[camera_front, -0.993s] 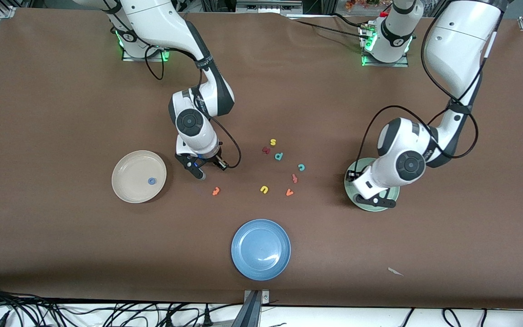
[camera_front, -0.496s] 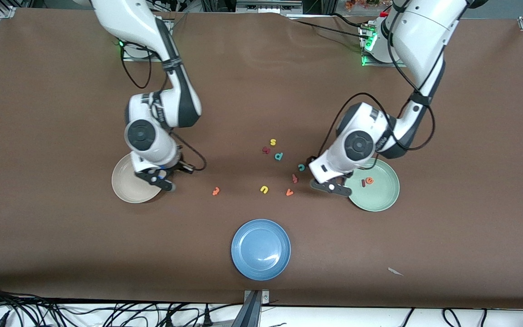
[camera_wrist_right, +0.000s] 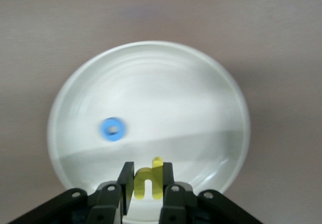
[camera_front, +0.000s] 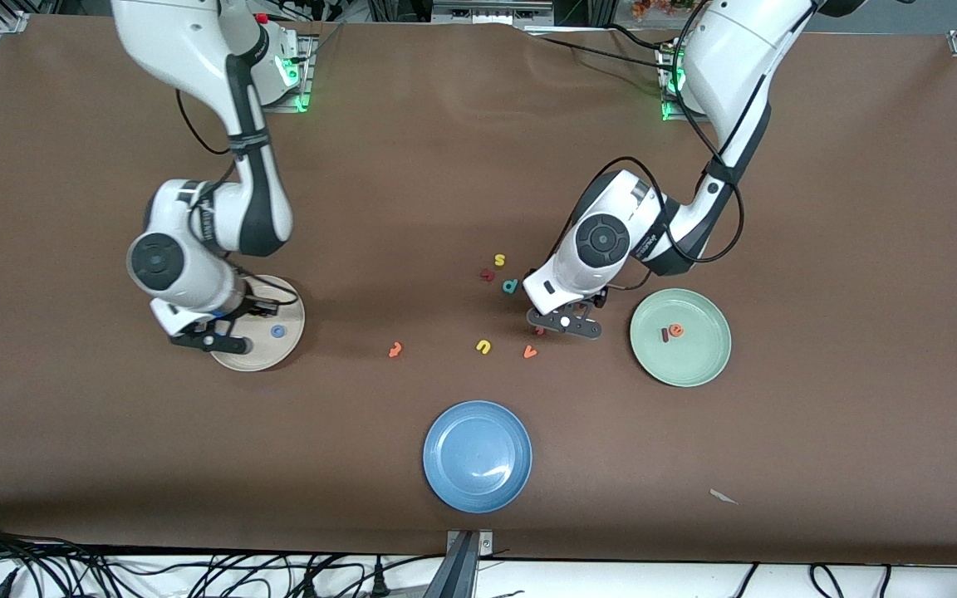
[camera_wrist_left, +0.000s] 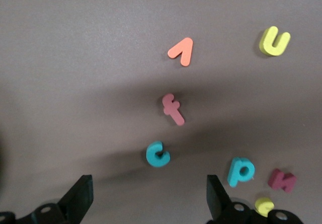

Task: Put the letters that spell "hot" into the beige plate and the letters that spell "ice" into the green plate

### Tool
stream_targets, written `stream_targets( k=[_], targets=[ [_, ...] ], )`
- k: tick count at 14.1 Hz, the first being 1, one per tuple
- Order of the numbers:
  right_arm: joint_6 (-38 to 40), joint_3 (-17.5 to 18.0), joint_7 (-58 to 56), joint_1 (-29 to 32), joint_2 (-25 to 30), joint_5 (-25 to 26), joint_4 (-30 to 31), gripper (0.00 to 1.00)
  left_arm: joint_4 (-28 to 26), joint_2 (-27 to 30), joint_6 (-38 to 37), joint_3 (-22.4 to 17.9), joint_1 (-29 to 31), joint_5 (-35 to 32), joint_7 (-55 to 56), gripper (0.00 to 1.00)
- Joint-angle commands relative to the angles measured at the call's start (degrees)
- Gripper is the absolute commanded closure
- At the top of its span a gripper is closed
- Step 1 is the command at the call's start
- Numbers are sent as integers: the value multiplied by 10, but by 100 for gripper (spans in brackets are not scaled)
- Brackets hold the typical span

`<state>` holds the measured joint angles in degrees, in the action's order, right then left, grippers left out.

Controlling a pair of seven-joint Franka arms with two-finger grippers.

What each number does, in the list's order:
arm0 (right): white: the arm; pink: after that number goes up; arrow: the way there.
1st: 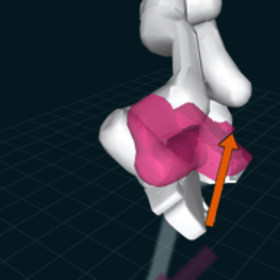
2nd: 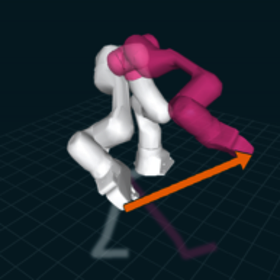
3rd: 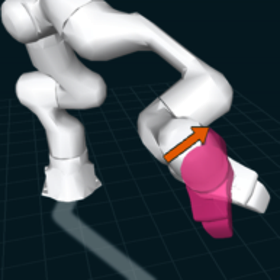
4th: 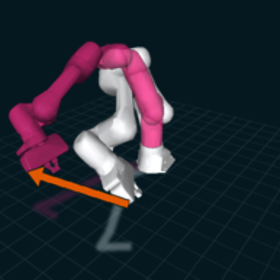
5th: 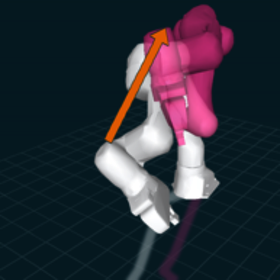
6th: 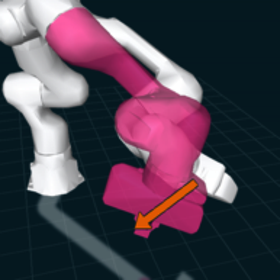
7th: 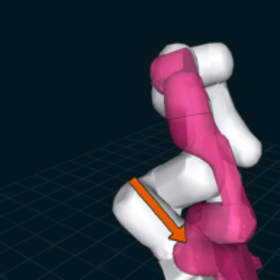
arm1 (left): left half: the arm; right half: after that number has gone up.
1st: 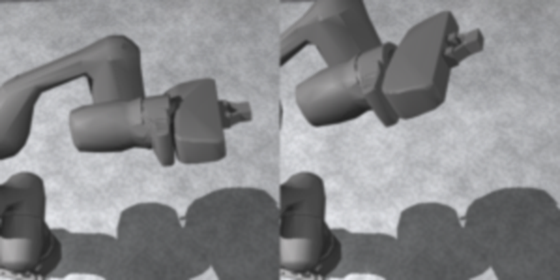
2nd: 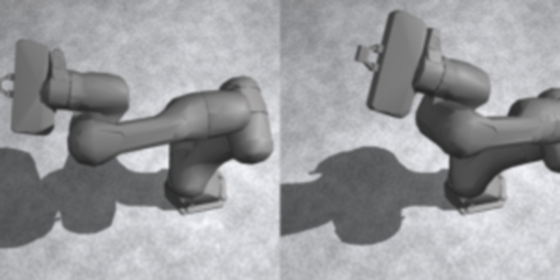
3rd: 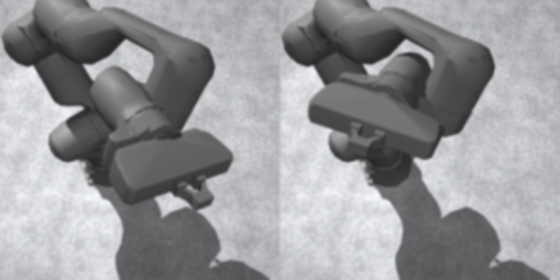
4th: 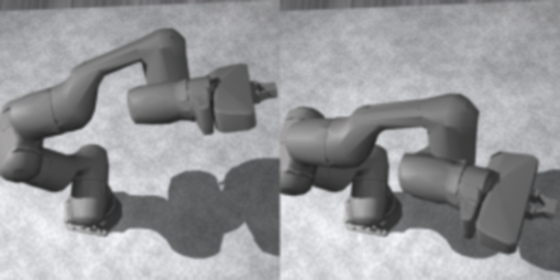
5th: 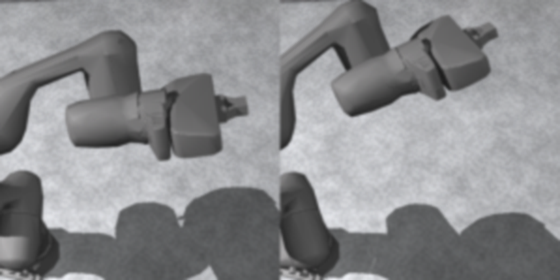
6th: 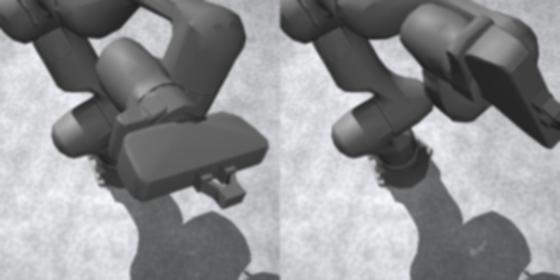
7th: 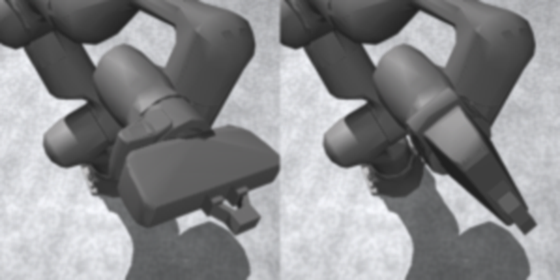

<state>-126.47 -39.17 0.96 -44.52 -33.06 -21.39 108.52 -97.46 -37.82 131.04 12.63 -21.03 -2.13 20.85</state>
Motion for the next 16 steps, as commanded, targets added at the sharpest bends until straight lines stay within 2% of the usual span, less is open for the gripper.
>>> stream_targets(
  k=[1, 3, 5, 6, 9, 15, 16],
  targets=[
    [-2, 9, -28, 15, 10, -39, 1, 0, 6, -23, 34, -2, -5, -33, -32, 1],
    [3, 9, -12, 9, 9, -63, -10, 0, 3, -23, 35, -2, -7, -43, -50, 1],
    [2, 24, 36, 7, 8, -65, -26, 0, -3, -24, 35, -2, -9, -45, -52, 1],
    [2, 37, 70, 7, 5, -65, -40, 0, -5, -24, 35, -2, -16, -45, -53, 4],
    [-2, 79, 206, 7, -33, -64, -107, 0, -5, -30, 34, -2, -20, -53, -66, 24],
    [-5, 133, 390, 6, -110, -62, -210, 0, -5, -38, 37, -2, -21, -75, -70, 25],
    [-6, 138, 417, 6, -124, -62, -231, 0, -4, -41, 37, -2, -18, -85, -70, 29]
  ],
)
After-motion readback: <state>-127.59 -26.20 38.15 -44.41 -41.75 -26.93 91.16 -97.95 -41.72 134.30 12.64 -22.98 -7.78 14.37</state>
